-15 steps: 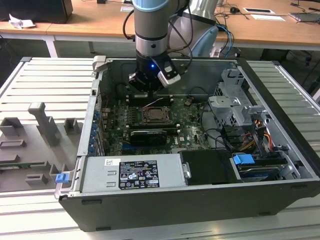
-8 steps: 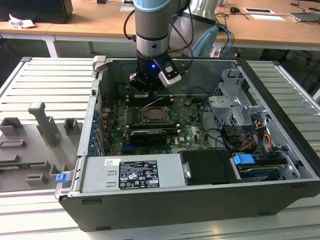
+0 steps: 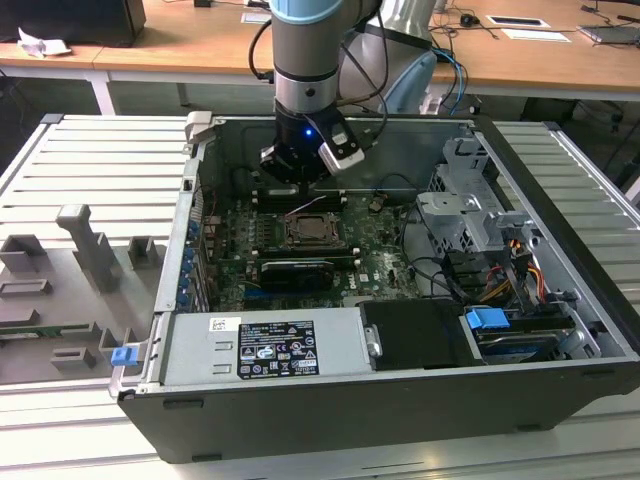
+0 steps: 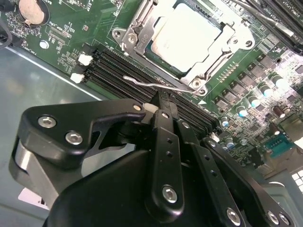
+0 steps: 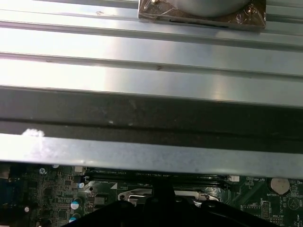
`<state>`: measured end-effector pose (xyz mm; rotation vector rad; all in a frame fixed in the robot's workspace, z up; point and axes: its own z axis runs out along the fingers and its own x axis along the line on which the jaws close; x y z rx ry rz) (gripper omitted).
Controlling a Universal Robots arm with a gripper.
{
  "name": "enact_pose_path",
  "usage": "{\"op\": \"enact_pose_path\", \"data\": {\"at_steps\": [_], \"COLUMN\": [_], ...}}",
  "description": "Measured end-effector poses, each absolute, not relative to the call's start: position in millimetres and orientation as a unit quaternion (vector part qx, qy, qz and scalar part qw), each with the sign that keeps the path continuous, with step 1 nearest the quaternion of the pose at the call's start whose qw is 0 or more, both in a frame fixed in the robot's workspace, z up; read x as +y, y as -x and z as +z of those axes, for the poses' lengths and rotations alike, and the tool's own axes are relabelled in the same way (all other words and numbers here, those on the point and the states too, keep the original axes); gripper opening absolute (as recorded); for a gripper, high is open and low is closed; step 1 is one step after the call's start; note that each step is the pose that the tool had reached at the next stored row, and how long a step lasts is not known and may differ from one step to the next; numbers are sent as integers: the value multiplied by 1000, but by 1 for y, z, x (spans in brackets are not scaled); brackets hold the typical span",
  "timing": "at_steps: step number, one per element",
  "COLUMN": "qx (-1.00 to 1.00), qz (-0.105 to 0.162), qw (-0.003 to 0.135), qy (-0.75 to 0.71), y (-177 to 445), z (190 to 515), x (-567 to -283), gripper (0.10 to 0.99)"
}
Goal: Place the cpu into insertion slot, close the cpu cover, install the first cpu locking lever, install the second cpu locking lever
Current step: 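Install the first cpu locking lever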
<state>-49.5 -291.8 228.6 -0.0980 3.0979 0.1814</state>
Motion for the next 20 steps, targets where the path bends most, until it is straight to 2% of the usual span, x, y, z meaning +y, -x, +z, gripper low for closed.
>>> {"op": "enact_pose_path", "data": {"at_steps": [20], "qx": [998], "qz": [58], "qw": [18], "qy": [32], "y": [27], "z": [216], "x": [-292], "gripper": [106]}}
